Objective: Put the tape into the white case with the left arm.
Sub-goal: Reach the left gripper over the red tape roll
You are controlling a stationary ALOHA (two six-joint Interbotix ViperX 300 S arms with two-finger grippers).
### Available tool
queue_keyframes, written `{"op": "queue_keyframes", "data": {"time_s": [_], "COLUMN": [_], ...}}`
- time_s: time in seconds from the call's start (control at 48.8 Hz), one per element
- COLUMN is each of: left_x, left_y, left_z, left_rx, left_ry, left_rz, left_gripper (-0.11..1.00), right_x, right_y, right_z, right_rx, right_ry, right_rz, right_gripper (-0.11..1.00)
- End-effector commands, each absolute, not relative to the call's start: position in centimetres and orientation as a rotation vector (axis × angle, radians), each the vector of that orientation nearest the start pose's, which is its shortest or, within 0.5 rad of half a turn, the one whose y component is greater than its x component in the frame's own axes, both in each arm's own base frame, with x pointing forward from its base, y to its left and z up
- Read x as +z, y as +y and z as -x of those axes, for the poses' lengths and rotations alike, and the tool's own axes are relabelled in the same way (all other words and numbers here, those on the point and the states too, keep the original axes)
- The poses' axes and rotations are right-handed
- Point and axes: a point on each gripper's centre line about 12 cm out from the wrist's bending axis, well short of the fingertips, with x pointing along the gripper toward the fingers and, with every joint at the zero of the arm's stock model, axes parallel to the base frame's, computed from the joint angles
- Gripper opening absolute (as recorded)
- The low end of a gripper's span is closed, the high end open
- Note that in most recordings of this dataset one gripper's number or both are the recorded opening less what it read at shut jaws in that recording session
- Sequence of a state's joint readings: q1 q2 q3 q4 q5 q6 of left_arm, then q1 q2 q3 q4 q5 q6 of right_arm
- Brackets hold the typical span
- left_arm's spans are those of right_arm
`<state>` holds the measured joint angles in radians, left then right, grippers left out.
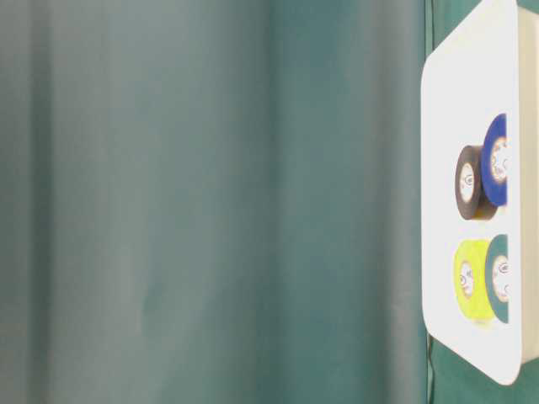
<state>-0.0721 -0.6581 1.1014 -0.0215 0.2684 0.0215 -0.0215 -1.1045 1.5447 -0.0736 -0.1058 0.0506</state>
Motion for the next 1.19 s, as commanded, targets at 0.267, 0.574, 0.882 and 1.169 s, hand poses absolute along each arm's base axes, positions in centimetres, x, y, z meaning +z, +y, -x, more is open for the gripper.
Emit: {"op": "queue_keyframes", "data": {"time_s": [0.267,0.574,0.882,1.169], "left_x": [20.3,20.3,19.9,18.6], "left_y": [-3.4,-4.4,-5.6,-6.2], "left_z": [-27.0,-29.9,-34.5,-38.7], "left_rx": [-0.124,-0.143,-0.155,-0.152], "left_ry": [0.745,0.767,0.790,0.815], "left_rz": [-0.045,-0.052,-0.058,-0.054], "left_gripper": [0.85,0.85,0.84,0.84], "right_x": [15.2,15.2,15.2,15.3], "right_y": [-0.2,-0.2,-0.2,-0.2], "right_z": [-14.4,-14.4,-14.4,-14.4], "right_rx": [-0.010,-0.010,-0.010,-0.011], "right_ry": [0.323,0.321,0.321,0.321], "right_rz": [0.019,0.019,0.019,0.019], "right_gripper": [-0.09,-0.09,-0.09,-0.09]}}
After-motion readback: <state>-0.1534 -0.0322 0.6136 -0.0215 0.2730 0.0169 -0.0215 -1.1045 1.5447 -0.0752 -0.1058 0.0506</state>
